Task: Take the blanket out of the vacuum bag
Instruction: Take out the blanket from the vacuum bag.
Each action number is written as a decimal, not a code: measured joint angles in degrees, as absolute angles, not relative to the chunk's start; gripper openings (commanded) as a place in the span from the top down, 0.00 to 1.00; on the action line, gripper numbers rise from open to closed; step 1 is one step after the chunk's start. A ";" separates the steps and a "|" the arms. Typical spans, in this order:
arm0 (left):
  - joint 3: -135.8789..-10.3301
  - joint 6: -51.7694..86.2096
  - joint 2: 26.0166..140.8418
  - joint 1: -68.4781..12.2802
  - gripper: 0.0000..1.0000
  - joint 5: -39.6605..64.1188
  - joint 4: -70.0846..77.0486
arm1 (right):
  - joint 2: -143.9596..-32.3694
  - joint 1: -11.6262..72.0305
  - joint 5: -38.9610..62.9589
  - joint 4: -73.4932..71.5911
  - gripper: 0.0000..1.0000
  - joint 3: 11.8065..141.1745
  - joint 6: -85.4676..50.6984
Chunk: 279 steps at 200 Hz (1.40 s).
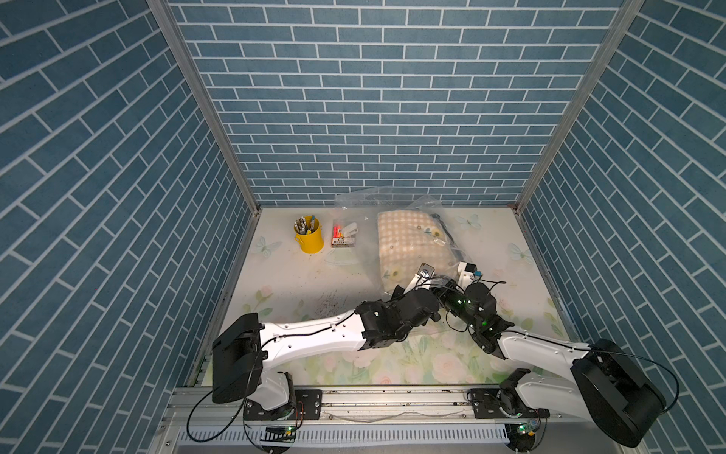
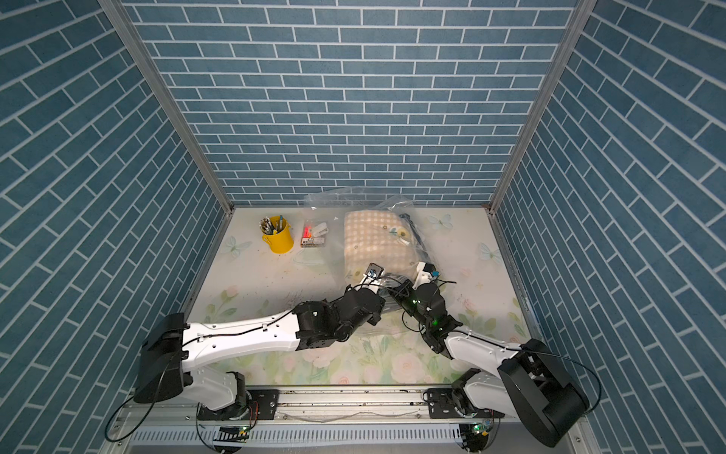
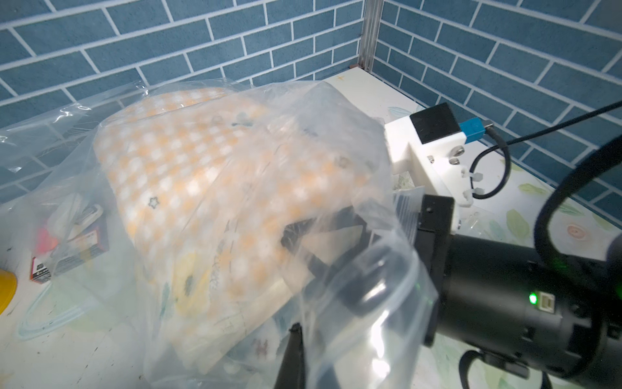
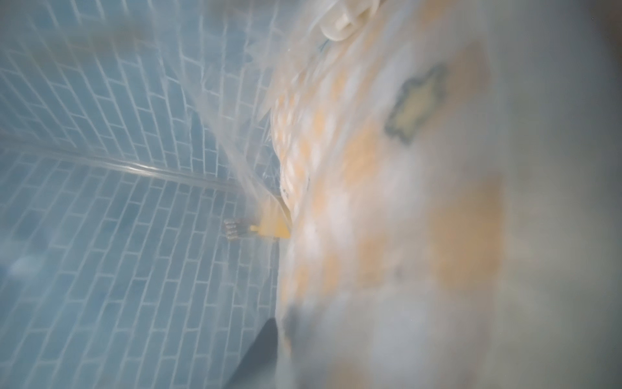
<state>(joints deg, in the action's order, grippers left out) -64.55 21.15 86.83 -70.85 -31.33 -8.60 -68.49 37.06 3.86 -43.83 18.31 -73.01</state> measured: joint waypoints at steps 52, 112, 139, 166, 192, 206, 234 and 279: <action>-64.55 20.64 86.70 -70.89 1.00 -32.40 -9.65 | -62.00 36.53 7.46 -37.45 0.50 18.31 -71.90; -64.58 20.27 86.67 -70.89 0.99 -33.12 -10.37 | -62.06 35.66 11.90 -35.59 0.50 20.29 -71.57; -64.58 20.12 86.67 -70.89 0.99 -33.39 -10.63 | -62.50 35.57 12.91 -35.55 0.52 20.56 -71.64; -64.58 20.12 86.56 -70.89 0.99 -33.56 -10.61 | -63.31 35.55 12.45 -37.87 0.62 20.80 -72.44; -64.58 20.05 86.24 -70.89 1.00 -33.67 -10.59 | -63.59 35.55 11.22 -40.16 0.71 20.80 -73.36; -64.58 19.99 86.17 -70.89 1.00 -33.82 -10.59 | -63.64 35.57 10.57 -40.29 0.66 20.82 -73.45; -64.58 19.92 86.15 -70.89 1.00 -33.82 -10.57 | -65.12 36.25 8.54 -40.69 0.53 20.75 -73.47; -64.55 19.94 86.15 -70.89 1.00 -33.76 -10.37 | -70.63 38.59 5.91 -47.24 0.51 18.65 -74.76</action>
<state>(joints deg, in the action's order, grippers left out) -64.55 19.94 86.15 -70.89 -33.76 -10.37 -70.63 38.59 5.91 -47.24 18.65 -74.76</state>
